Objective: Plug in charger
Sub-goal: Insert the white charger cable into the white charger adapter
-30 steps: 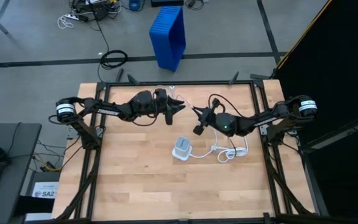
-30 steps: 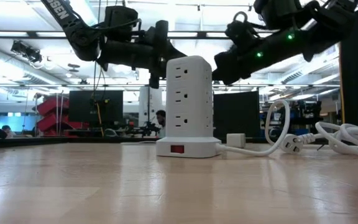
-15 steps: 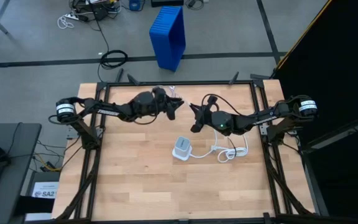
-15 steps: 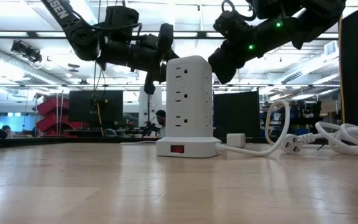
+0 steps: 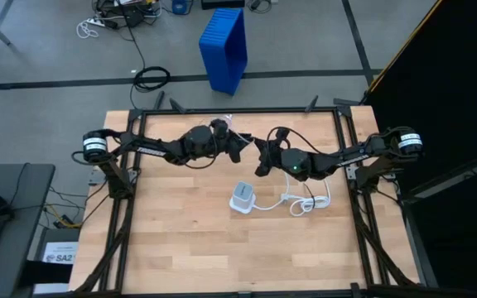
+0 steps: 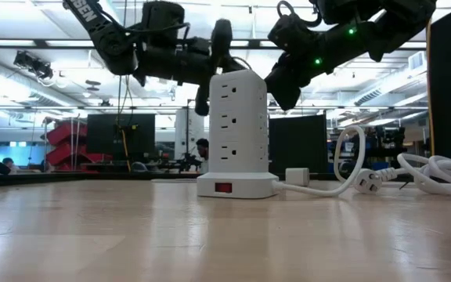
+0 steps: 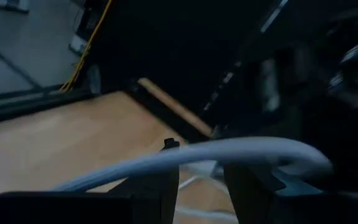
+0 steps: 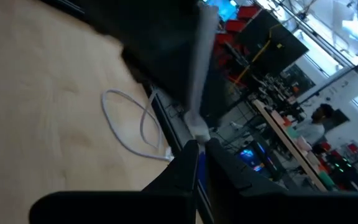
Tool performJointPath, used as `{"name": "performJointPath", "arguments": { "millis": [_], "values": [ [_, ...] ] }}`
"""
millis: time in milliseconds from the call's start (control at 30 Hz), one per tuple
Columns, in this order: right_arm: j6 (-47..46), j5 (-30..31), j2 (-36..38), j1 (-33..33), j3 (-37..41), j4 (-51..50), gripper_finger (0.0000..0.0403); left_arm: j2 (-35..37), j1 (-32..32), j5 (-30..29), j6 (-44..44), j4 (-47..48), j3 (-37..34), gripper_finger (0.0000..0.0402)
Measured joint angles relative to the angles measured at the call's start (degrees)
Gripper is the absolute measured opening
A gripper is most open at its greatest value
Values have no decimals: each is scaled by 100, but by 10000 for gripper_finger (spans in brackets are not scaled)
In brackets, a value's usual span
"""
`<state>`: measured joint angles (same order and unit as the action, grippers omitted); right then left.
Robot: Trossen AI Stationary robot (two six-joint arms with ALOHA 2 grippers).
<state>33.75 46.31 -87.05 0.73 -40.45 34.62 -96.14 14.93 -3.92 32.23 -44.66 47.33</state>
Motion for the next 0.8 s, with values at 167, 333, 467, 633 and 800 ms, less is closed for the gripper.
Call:
{"name": "performJointPath", "arguments": {
  "millis": [167, 333, 467, 633, 800],
  "values": [
    [12, 40, 0, 46, 0, 15, 0, -9, 30, -604, -205, 506, -9, 104],
    [-23, 19, 0, 39, 0, 19, 0, -9, 23, -608, -401, 483, -9, 104],
    [-23, 3, 0, 39, 0, -1, 0, -7, 23, -610, -502, 468, -7, 104],
    [11, 272, 1, 39, 0, -83, 0, 13, 23, -576, -667, 404, -9, 104],
    [-86, 705, 160, 42, 4, -673, 4, 46, 23, -381, -936, 416, -7, 104]
  ]
}}
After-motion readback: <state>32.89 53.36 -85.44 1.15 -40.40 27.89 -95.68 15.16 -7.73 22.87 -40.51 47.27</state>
